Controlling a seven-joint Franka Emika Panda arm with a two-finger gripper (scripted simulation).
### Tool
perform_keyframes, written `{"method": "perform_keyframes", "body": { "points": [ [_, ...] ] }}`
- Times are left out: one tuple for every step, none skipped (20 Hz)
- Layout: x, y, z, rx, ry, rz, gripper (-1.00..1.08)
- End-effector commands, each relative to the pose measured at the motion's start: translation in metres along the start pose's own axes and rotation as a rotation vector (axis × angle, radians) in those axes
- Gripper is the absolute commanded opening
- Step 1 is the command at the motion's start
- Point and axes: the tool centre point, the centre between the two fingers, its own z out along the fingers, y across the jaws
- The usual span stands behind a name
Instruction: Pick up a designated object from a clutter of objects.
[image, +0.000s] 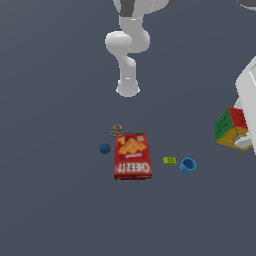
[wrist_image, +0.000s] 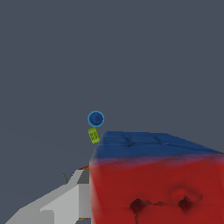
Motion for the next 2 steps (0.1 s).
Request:
{"method": "perform_keyframes", "body": {
  "points": [
    [0.0004, 0.0007, -0.0023, -0.002, 0.001, 0.000, -1.00],
    [0.0004, 0.0008, -0.0024, -0.002, 0.001, 0.000, -1.00]
  ]
}}
